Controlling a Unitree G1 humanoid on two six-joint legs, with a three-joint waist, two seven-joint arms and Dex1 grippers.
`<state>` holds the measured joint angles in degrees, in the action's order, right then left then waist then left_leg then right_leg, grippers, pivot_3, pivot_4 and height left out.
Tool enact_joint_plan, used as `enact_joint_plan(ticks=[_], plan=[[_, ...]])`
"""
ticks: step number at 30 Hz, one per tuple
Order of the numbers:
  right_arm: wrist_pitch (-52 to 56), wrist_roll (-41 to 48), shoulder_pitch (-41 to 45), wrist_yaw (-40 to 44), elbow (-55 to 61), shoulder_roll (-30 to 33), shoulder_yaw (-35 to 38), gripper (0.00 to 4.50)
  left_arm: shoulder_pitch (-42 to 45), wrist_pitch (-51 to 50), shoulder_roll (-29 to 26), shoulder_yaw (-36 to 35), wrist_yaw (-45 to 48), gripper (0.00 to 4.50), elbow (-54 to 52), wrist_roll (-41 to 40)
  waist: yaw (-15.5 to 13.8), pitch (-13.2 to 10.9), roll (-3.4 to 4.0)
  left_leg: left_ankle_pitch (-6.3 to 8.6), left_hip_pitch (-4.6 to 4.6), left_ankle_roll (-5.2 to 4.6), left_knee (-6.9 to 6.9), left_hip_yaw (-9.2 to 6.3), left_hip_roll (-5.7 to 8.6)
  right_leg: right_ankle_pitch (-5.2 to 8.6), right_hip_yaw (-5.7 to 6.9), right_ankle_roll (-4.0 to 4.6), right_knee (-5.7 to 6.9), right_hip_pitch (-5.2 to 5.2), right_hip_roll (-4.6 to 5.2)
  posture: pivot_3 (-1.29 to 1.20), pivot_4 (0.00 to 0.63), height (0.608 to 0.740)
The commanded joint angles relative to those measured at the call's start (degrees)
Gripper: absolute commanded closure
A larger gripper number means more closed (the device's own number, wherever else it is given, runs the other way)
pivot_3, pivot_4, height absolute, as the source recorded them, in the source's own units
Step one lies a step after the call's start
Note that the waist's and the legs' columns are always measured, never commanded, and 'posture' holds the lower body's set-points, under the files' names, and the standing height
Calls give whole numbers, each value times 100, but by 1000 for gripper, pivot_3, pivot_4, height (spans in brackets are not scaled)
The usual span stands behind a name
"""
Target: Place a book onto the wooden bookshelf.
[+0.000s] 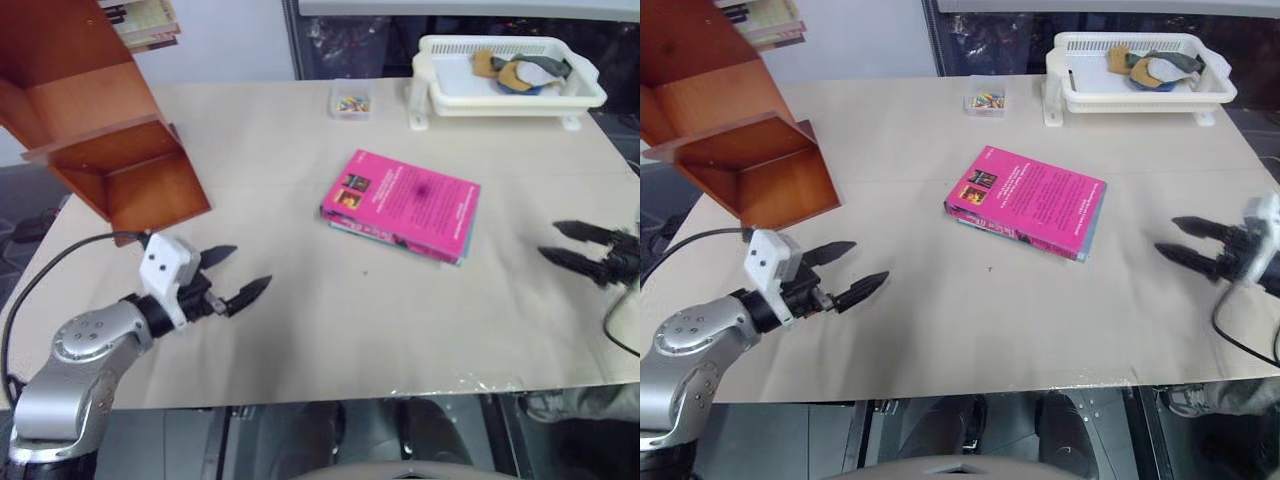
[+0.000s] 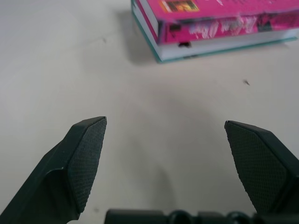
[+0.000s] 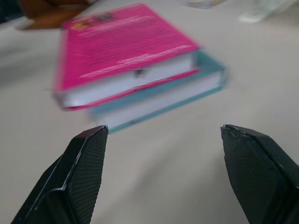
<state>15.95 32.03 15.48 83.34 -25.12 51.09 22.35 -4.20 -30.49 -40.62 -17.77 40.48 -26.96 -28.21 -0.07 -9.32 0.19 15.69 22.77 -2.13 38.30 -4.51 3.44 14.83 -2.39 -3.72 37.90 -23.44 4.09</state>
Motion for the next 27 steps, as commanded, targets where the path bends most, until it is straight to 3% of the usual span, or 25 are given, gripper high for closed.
enact_joint_plan(ticks=[1, 10, 16, 21, 27], plan=[[916, 820, -763, 292, 1281, 350, 657, 545, 444, 237, 287, 350, -297, 0, 263, 243, -37, 5, 5, 10, -1, -17, 1, 1, 1, 0, -1, -1, 0, 1, 0, 0, 150, 740], [1568, 1644, -2070, -65, 3033, 256, 1613, 545, 1511, 40, 1305, 1481, -430, 0, 783, 209, -72, 13, -3, 10, -12, -18, 9, 5, 0, -2, 6, -4, 10, 7, -7, 0, 150, 740], [1524, 1770, -2405, -333, 3396, 144, 1976, 545, 2065, -964, 2381, 1742, -959, 0, 1029, -367, -87, 14, -17, 9, -9, -17, 15, 3, 3, -3, 11, -5, 10, 10, -7, 0, 150, 740], [1481, 1800, -2701, -374, 3492, 111, 2217, 545, 2669, -2168, 3416, 1330, -1937, 0, 1377, -1177, -93, 13, -22, 9, -10, -18, 21, 3, 4, -3, 18, -6, 13, 11, -9, 0, 150, 740], [1395, 1754, -2873, -377, 3501, 131, 2307, 545, 3220, -3060, 4013, 811, -2535, 0, 1877, -1960, -65, 13, -26, 0, -13, -2, 31, 4, 3, -3, 17, -7, 18, 15, -19, 0, 150, 740]])
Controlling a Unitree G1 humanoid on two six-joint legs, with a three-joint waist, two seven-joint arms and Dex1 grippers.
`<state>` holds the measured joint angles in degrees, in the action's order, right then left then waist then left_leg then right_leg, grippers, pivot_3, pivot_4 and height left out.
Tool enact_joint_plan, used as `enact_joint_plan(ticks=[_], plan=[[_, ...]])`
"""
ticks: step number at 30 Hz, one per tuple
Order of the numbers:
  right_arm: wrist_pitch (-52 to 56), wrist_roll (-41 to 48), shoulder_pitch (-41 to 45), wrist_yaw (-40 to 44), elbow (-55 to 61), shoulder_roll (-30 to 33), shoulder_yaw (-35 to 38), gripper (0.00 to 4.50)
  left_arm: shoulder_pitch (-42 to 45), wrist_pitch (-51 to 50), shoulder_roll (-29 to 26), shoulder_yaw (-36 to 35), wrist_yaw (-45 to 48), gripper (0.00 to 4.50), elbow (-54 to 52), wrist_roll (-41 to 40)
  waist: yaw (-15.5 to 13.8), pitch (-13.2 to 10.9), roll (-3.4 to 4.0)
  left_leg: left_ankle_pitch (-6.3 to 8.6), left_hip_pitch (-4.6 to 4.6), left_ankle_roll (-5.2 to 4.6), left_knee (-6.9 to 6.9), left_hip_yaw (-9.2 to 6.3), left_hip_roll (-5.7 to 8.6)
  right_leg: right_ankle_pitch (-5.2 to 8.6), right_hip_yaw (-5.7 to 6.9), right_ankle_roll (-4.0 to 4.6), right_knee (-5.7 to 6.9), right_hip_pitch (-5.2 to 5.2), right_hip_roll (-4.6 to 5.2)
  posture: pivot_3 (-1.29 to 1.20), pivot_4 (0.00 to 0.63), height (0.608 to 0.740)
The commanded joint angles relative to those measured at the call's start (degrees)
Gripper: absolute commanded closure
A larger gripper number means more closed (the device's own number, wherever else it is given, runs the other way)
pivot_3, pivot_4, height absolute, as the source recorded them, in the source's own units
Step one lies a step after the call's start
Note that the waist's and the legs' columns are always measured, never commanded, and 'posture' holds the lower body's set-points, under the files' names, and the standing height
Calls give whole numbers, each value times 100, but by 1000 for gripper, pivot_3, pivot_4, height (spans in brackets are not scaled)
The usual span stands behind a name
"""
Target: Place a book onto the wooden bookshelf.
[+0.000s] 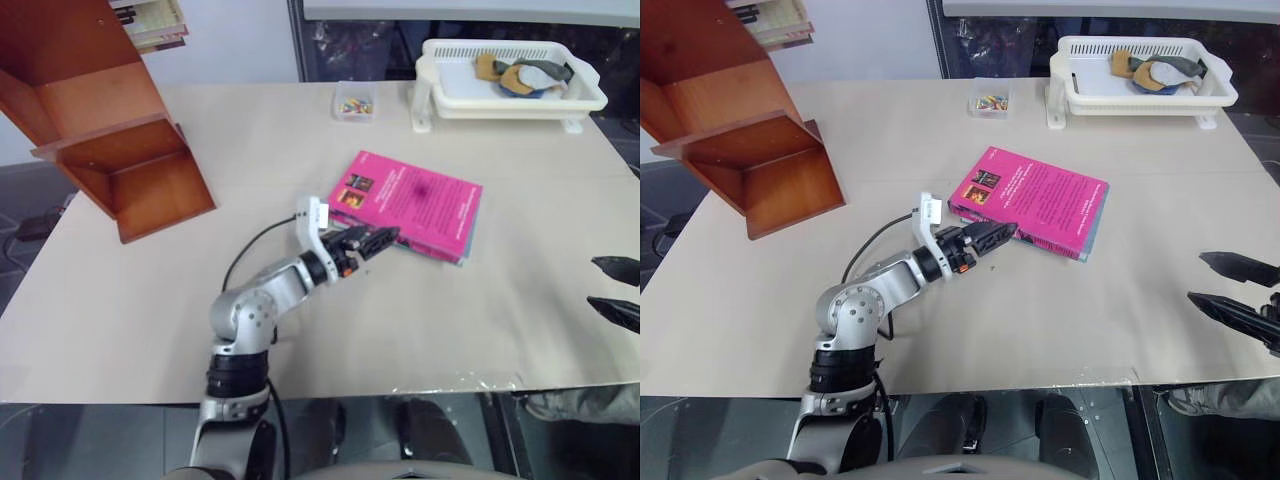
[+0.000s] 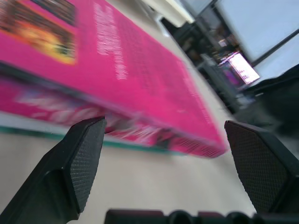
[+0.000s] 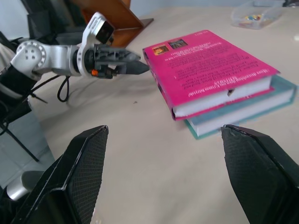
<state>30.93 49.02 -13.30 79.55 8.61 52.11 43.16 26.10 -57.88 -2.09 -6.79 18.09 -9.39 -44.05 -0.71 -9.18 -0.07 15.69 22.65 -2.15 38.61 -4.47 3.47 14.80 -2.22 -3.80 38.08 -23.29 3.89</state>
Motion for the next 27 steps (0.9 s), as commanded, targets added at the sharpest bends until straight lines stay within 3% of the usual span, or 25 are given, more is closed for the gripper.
enact_joint_plan(ticks=[1, 12, 27], plan=[[-102, 61, 1, 3, 123, 40, 246, 545, 263, -489, 244, -369, -433, 0, 222, -478, -8, 0, -1, -1, 0, 2, 0, 0, 0, 0, 1, 0, 0, 0, -7, 0, 150, 740], [-224, 15, -58, -14, 99, -20, 255, 545, 487, -901, 1011, -1101, -1706, 0, 686, -871, -27, -2, -6, -2, 1, 5, 9, -2, 0, -1, 0, -2, -2, 6, -16, 0, 150, 740], [-365, -69, 106, -26, -57, -40, 109, 545, 1165, 434, 707, -1543, -1813, 0, 1694, -599, -21, -3, -8, -3, 1, 6, 9, -1, 2, -2, -1, -3, -5, 7, -18, 0, 150, 740]])
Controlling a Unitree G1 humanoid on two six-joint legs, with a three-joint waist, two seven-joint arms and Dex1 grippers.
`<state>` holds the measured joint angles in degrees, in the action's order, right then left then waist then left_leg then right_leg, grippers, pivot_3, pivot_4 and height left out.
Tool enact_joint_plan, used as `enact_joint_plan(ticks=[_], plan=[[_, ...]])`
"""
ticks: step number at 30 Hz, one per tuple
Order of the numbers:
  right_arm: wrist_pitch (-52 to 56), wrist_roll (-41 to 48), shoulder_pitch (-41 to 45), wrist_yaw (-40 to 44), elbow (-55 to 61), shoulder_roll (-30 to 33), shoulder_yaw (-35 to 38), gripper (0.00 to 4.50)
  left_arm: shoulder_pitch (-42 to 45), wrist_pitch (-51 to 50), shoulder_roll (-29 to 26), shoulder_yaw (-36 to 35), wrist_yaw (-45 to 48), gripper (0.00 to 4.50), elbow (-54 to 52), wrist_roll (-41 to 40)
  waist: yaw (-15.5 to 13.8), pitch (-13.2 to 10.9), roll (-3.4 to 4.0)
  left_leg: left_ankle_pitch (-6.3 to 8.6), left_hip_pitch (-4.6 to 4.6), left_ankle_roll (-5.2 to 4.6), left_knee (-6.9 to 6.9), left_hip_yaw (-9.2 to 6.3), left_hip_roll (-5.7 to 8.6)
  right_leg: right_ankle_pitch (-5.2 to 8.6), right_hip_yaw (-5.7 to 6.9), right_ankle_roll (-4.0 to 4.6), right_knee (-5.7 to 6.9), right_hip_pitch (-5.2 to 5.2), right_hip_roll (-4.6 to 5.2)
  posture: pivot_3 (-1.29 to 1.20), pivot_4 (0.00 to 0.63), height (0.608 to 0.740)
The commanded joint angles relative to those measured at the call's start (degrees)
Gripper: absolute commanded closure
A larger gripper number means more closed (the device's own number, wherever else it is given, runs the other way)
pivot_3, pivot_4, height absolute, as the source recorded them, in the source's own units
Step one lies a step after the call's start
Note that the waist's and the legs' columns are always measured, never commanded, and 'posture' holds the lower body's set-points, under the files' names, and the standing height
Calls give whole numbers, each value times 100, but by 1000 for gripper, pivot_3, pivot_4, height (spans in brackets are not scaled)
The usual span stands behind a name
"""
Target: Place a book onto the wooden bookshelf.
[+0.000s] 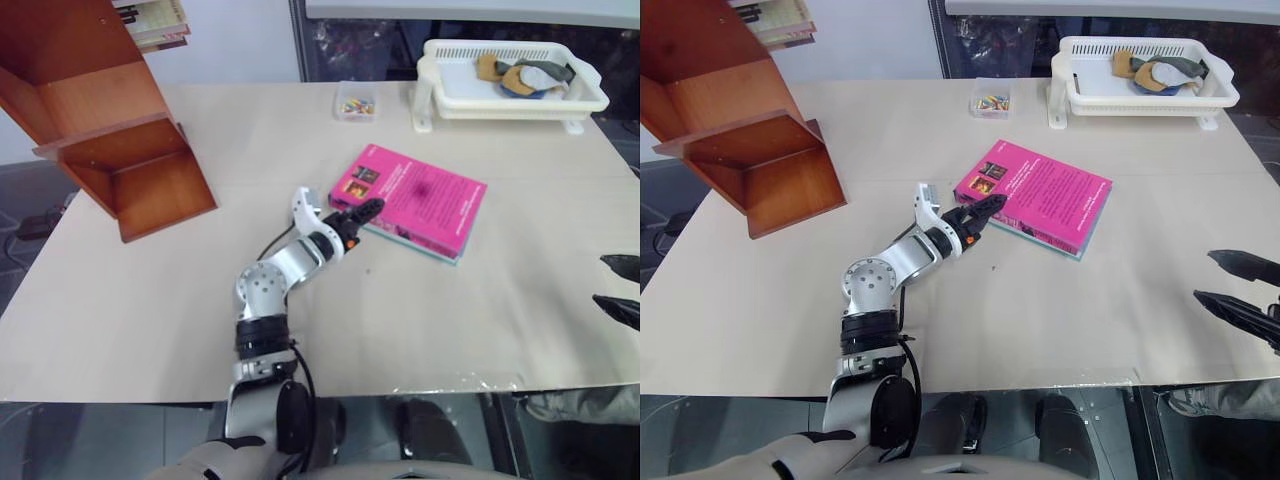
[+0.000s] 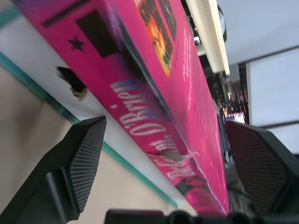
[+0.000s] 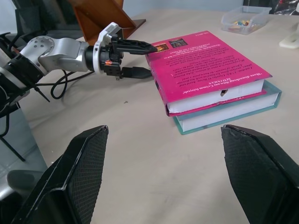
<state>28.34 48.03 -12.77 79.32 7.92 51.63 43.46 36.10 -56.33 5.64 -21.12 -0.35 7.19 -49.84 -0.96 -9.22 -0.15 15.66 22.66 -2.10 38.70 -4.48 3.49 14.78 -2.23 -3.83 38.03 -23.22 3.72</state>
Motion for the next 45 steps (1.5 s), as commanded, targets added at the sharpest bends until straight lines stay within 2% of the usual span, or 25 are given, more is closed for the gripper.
enact_joint_plan(ticks=[1, 14, 19, 23, 30, 36, 39, 45], plan=[[-107, 24, 66, -4, 4, 8, 69, 545, 195, 361, -71, -159, 9, 0, 83, -28, 3, 0, 0, 0, 0, 0, 0, 0, 0, 0, 0, 0, 0, 0, 0, 0, 150, 740], [-164, -108, 453, -297, -27, -76, -347, 545, 799, 1325, -133, -190, 125, 0, 1036, 275, -2, -4, -6, 0, 1, 0, 0, 0, 1, 0, 1, -1, 0, 0, 1, 0, 150, 740], [-261, -364, 999, -1022, 92, -425, -971, 545, 820, 1350, -220, -129, 337, 0, 970, 255, 11, -6, -12, -1, 0, 1, 1, -1, -2, -1, 0, -1, 3, -3, 2, 0, 150, 740], [-481, -1085, 1605, -1977, 65, -829, -1743, 545, 328, 937, -563, 39, 561, 0, 127, 134, 35, -5, -12, -1, 6, 2, 1, 3, -2, -1, -9, 0, 6, -14, 16, 0, 150, 740], [-522, -2028, 3496, -3194, -1100, -1348, -2738, 545, -929, 657, -1722, 661, 1594, 0, -1783, 203, 156, -5, -12, -5, 10, 9, 0, 9, 4, -1, -27, 1, 26, -37, 17, 0, 150, 740], [-802, -3109, 5123, -4285, -2916, -1581, -3301, 545, -1722, 2229, -3267, 1706, 3173, 0, -2793, 1658, 159, -4, -9, -6, 10, 9, -5, 9, 8, 0, -25, 3, 26, -38, 7, 0, 150, 740], [-1095, -3441, 5748, -4597, -3767, -1715, -3418, 545, -2111, 2759, -3732, 1650, 3818, 0, -3159, 1759, 156, -4, -9, -6, 10, 9, -28, 12, 7, 0, -26, 4, 4, -41, 22, 0, 150, 740], [-1681, -4098, 6802, -4925, -5562, -1831, -3742, 545, -2837, 3055, -4324, 1024, 4866, 0, -3685, 1165, 194, -5, -9, -6, 18, 9, -43, 13, 4, 1, -27, 5, -12, -50, 23, 0, 150, 740]])
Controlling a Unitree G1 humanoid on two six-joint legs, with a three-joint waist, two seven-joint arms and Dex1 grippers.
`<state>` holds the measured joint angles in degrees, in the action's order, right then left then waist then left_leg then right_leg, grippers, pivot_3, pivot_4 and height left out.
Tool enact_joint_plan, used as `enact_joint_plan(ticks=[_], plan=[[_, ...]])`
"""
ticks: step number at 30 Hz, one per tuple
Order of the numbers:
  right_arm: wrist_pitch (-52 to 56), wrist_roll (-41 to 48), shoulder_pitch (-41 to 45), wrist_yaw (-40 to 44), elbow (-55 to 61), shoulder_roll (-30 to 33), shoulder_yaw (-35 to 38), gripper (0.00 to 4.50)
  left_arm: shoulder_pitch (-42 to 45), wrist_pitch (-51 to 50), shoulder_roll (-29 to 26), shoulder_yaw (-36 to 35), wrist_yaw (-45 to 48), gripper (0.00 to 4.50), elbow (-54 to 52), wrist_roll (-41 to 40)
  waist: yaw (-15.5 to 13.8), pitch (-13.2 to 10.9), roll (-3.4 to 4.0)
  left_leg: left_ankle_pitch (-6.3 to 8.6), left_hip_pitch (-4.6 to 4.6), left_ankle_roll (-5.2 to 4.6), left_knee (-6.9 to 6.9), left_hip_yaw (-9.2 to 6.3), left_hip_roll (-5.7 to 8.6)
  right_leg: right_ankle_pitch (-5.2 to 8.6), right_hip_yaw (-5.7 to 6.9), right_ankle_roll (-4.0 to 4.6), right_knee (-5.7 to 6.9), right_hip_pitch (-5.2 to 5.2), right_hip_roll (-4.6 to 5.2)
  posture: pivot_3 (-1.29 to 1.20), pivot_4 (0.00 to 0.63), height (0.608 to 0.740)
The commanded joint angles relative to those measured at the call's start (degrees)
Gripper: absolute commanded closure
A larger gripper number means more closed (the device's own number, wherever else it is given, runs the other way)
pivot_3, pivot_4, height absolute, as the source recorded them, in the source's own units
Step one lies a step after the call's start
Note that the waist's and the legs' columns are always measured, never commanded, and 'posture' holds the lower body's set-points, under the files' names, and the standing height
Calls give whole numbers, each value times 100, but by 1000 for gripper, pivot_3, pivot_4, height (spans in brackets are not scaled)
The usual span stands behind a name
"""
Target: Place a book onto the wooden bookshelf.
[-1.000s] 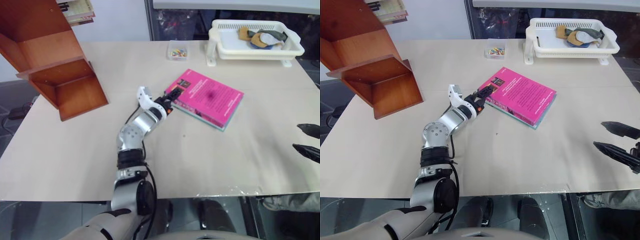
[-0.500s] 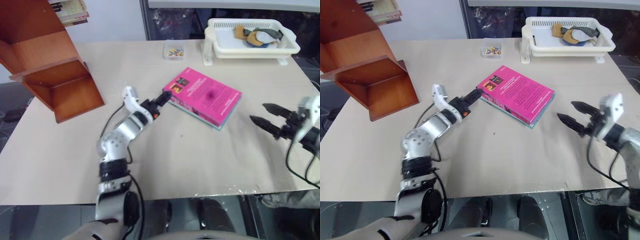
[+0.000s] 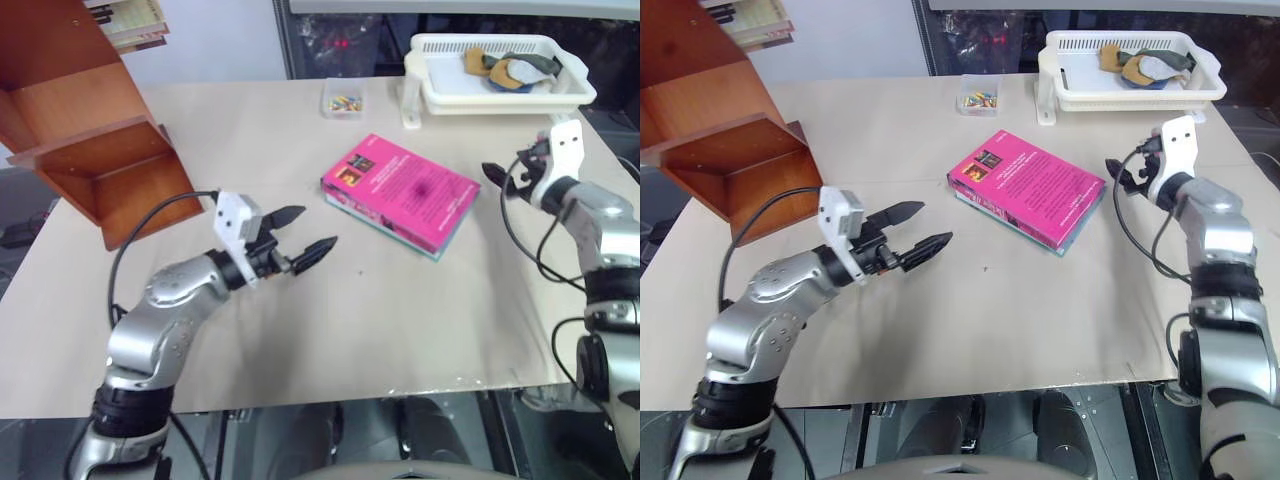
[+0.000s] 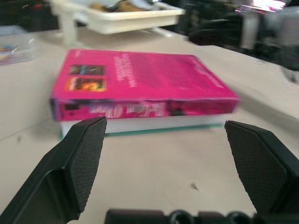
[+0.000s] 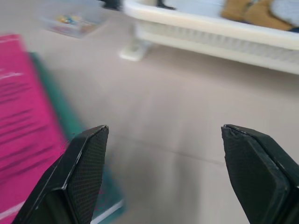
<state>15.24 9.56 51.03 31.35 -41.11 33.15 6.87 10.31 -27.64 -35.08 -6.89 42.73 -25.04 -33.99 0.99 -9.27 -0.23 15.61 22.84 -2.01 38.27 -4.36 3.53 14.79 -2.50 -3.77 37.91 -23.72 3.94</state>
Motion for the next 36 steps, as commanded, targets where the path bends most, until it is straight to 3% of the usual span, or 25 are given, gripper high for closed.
enact_joint_plan(ticks=[1, 8, 18, 36], plan=[[-510, -328, 607, -159, -1018, -22, -109, 545, -363, 156, -322, -569, 751, 0, -560, -675, 9, 0, 1, 0, 0, 0, 0, 0, -1, 0, 1, 0, -1, 0, -1, 0, 150, 740], [-1181, -753, 1386, 61, -2523, -63, -316, 545, -625, -368, -729, -1348, 1158, 0, -885, -2156, 25, -2, 2, 0, -1, -1, 4, -2, -2, 0, 3, 0, 5, 3, 0, 0, 150, 740], [-1301, -1043, 1684, 733, -3118, -102, -419, 545, -686, -238, -880, -1258, 1267, 0, -894, -2022, 148, -2, 3, 0, -2, -1, 3, -2, -3, 0, 1, 0, 6, 3, -4, 0, 150, 740], [-1331, -858, 1459, 2401, -2788, -227, -317, 545, -885, -17, -809, -1041, 1341, 0, -652, -1461, 150, -4, 6, 0, -3, -1, 3, -2, -5, 0, 0, 0, 6, 2, -5, 0, 150, 740]])
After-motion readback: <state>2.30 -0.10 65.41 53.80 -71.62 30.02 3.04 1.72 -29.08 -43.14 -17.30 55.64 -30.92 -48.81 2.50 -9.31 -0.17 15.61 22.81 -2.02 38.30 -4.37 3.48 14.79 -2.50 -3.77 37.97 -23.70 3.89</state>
